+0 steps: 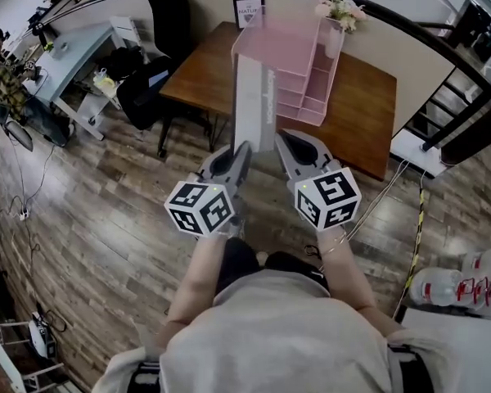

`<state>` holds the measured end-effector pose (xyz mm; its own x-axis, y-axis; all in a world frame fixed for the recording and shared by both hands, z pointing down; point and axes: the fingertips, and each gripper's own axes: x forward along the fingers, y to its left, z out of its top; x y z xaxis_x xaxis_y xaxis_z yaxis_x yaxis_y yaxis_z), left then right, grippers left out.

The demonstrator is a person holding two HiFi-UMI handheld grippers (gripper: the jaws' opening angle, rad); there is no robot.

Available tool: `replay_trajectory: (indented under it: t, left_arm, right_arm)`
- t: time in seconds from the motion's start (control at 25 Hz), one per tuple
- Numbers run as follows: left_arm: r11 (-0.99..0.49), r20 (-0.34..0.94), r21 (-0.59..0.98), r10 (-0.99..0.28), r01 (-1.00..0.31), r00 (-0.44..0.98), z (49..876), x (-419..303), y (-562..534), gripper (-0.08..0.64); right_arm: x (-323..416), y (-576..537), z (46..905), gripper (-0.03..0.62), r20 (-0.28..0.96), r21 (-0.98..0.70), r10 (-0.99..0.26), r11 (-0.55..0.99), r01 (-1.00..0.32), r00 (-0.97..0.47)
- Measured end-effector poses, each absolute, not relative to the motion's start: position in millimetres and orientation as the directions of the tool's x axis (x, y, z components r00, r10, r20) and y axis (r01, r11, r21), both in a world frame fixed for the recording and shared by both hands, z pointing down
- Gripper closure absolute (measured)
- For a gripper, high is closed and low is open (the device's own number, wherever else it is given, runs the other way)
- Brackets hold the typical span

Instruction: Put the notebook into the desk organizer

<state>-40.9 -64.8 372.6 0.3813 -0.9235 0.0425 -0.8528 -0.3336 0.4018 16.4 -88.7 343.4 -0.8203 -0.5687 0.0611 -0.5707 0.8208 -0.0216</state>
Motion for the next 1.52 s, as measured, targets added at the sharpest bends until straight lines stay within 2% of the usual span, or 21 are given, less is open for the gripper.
replay_trajectory:
  t: [0.8,1.52]
  left_arm:
    - [-0.488,0.024,0.413,-0.838,-0.769,0.545,364,-86,-236,0.538]
    - [-0.645,-0.018,0.467,-0.690,-0.604,0.723,362,-88,-334,0.539]
  right_arm:
    - [-28,-246,333,0.581,0.045,-0.008,-0.701,0.712,-0.702,-0.712]
    - [-30,-320,346,0.582,0.054,-0.012,-0.851,0.522,-0.853,-0.522]
